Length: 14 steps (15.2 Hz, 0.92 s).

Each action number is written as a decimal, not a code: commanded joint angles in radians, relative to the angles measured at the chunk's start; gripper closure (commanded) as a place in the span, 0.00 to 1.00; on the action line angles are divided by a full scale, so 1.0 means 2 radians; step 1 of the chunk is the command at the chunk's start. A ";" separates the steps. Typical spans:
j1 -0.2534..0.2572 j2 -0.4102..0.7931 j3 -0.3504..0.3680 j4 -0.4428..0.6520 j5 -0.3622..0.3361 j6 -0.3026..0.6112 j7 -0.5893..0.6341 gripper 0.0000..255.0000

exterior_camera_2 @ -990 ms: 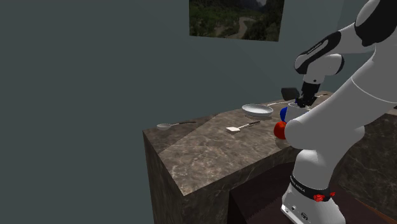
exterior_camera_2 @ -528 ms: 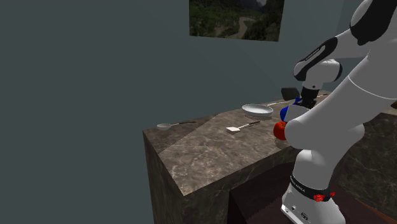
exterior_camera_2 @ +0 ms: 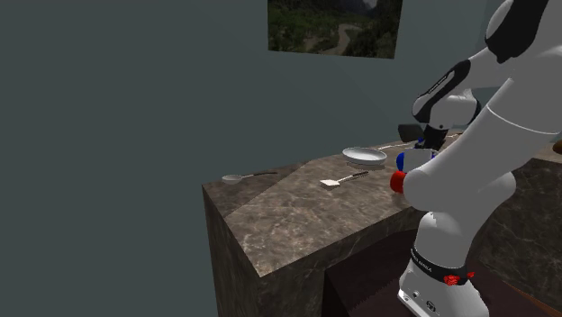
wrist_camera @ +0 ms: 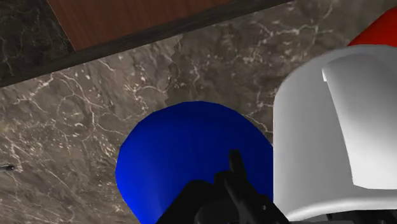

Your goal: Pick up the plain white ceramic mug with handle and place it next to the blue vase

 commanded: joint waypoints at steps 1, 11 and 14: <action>-0.002 0.009 0.001 -0.016 0.002 -0.097 -0.005 1.00; -0.002 0.009 0.001 -0.016 0.002 -0.097 -0.005 0.00; -0.020 -0.030 0.027 0.007 -0.003 -0.159 0.001 0.00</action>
